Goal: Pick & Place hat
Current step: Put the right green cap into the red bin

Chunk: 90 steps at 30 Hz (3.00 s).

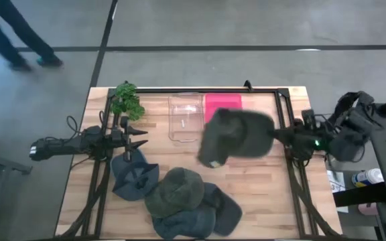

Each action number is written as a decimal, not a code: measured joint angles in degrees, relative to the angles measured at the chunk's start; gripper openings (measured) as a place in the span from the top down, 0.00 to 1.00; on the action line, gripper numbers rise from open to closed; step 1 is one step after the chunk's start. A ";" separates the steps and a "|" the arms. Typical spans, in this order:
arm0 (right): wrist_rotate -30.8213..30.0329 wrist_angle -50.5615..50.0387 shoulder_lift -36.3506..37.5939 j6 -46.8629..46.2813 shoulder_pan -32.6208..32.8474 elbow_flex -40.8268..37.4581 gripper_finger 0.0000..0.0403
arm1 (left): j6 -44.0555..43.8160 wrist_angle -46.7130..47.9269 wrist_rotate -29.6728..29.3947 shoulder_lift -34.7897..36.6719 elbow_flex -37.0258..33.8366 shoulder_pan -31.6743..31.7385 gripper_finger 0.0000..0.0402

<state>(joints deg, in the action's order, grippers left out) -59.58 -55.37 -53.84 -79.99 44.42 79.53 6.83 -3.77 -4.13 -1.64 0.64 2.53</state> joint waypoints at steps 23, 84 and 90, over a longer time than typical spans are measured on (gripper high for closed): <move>10.00 2.66 4.79 -2.22 -6.66 -9.50 0.97 | -21.89 -0.18 1.20 -0.45 0.02 -0.03 0.62; 18.65 -5.15 1.86 -18.66 -17.22 -10.02 0.97 | -10.03 -0.91 5.73 -78.05 56.37 -0.01 0.62; 19.66 -5.24 0.20 -20.84 -17.33 -11.14 0.97 | -4.37 2.86 9.45 -87.88 67.90 -0.13 0.62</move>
<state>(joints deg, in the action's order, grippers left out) -39.92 -60.60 -53.64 -100.83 27.09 68.39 2.46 -0.91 5.33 -89.52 68.55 2.40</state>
